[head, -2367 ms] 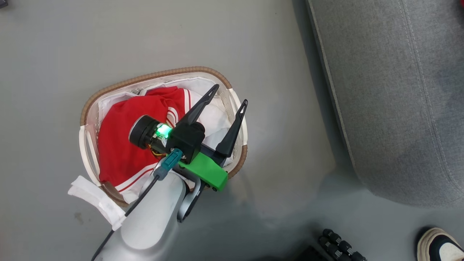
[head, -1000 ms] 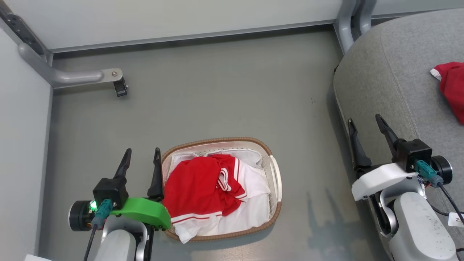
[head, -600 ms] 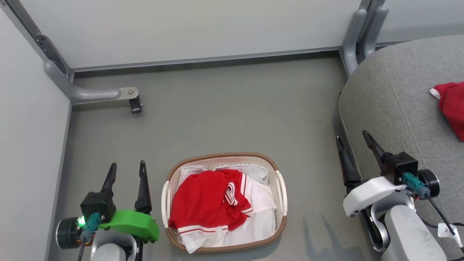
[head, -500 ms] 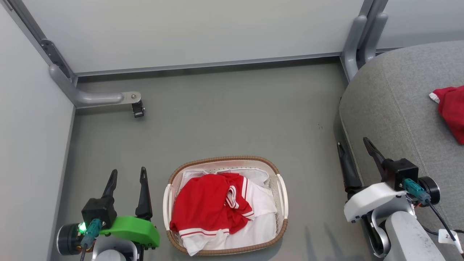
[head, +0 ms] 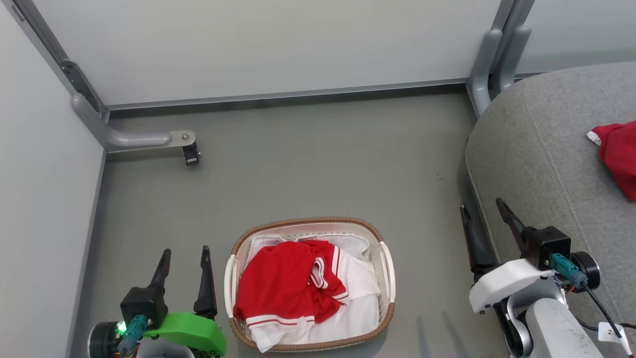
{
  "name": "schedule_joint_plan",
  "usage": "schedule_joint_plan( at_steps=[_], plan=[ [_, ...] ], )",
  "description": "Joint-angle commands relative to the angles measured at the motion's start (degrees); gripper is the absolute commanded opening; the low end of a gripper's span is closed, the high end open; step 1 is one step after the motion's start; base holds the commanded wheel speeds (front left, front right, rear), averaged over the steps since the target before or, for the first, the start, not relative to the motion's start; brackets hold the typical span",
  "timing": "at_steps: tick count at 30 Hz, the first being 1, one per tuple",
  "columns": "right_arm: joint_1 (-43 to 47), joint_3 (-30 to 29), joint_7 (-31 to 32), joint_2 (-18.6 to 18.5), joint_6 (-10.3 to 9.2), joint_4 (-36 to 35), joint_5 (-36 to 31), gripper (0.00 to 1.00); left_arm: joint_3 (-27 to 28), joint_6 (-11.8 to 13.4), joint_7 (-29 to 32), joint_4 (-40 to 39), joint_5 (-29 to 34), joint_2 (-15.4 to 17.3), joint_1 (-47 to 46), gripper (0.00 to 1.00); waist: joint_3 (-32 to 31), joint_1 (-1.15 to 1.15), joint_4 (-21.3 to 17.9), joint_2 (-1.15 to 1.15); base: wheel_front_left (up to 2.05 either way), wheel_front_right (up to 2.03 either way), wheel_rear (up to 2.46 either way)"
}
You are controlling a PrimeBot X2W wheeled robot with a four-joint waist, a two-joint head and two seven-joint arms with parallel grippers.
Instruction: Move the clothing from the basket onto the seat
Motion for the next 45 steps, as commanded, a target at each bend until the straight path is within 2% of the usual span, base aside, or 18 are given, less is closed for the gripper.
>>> schedule_joint_plan(
  at_steps=[1, 5, 13, 26, 31, 35, 40, 45],
  plan=[
    [-0.63, 0.15, -0.28, -0.28, -0.06, -0.29, 0.22, 1.0, -0.57, -0.42, 0.03, 0.43, -1.18, 0.15, -0.93, 1.0, 1.01, 0.0, -0.14, 0.0, 0.0, 0.0, 0.0],
    [-2.28, 1.0, -0.28, -0.71, -0.06, -1.01, 0.5, 1.0, -3.08, -1.19, 0.03, 2.36, -1.13, 0.15, -2.47, 1.0, 4.09, 0.0, -0.95, 0.0, 0.0, 0.0, 0.0],
    [-6.62, 2.5, -0.28, -0.99, -0.06, -2.48, 1.56, 1.0, -7.78, -0.68, 0.04, 7.15, -2.36, 0.18, -7.93, 1.0, 12.15, 0.0, -3.75, 0.0, 0.0, 0.0, 0.0],
    [-13.91, 6.13, -0.28, -1.18, -0.06, -6.94, 3.22, 1.0, -15.42, 0.01, 0.02, 27.16, -1.94, 0.22, -23.69, 1.0, 25.38, 0.0, -8.29, 0.0, 0.0, 0.0, 0.0],
    [-15.4, 7.76, -0.28, -1.1, -0.06, -7.72, 3.73, 1.0, -18.12, 1.24, 0.39, 37.39, -2.13, 0.24, -30.47, 1.0, 28.83, 0.0, -9.81, 0.0, 0.0, 0.0, 0.0],
    [-16.26, 8.07, -0.28, -1.17, -0.06, -8.03, 4.11, 1.0, -20.06, 3.36, 2.71, 44.39, -1.15, 0.24, -35.73, 1.0, 31.4, 0.0, -10.76, 0.0, 0.0, 0.0, 0.0],
    [-16.84, 8.47, -0.28, -0.87, -0.06, -8.5, 3.91, 1.0, -22.09, 5.23, 6.33, 49.69, 0.42, 0.44, -40.68, 1.0, 33.94, 0.0, -11.72, 0.0, 0.0, 0.0, 0.0],
    [-17.78, 8.78, -0.28, -0.32, -0.06, -9.05, 4.18, 1.0, -23.41, 7.16, 10.64, 51.9, 1.82, 2.08, -44.34, 1.0, 36.55, 0.0, -12.77, 0.0, 0.0, 0.0, 0.0]
  ],
)
